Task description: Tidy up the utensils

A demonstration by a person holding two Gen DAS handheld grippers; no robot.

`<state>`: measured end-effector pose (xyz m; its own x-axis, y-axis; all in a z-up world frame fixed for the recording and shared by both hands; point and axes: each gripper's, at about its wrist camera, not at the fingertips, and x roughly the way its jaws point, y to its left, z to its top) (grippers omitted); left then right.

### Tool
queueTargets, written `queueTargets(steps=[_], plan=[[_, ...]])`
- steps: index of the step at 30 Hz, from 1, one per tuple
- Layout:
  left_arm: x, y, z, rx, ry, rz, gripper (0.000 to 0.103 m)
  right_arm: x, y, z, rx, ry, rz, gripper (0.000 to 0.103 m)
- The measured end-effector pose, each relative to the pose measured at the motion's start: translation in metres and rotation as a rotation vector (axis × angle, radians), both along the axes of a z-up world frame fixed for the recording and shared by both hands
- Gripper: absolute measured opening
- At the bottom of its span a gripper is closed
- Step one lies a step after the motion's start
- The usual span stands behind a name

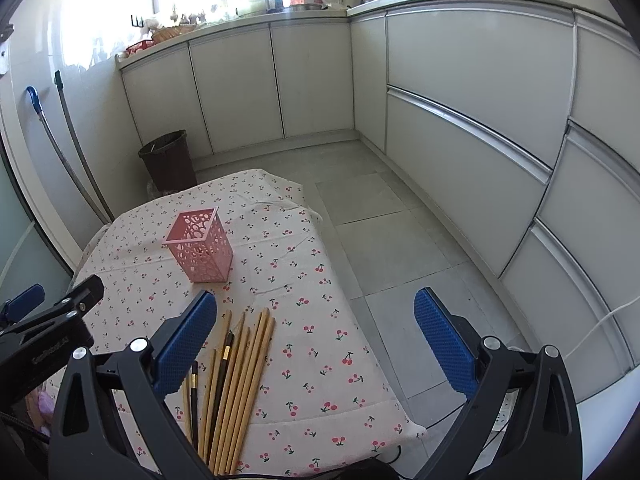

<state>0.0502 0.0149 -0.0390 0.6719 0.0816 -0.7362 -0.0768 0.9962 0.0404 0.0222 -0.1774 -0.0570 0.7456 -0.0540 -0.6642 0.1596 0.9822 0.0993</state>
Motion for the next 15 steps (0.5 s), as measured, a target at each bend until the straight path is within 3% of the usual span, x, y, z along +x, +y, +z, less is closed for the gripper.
queueTargets(steps=[4,6,10,15], plan=[[0.056,0.021,-0.050,-0.062,0.309,0.006,0.096,0.013,0.005,-0.007,-0.002,0.061,0.047,0.096],[0.075,0.028,-0.077,-0.114,0.422,-0.005,0.096,0.021,0.009,-0.009,0.008,0.090,0.084,0.096],[0.095,0.036,-0.107,-0.163,0.478,0.017,0.094,0.050,0.004,-0.021,0.145,0.172,0.118,0.096],[0.106,0.030,-0.122,-0.245,0.540,-0.007,0.086,0.087,-0.019,-0.060,0.362,0.317,0.058,0.096]])
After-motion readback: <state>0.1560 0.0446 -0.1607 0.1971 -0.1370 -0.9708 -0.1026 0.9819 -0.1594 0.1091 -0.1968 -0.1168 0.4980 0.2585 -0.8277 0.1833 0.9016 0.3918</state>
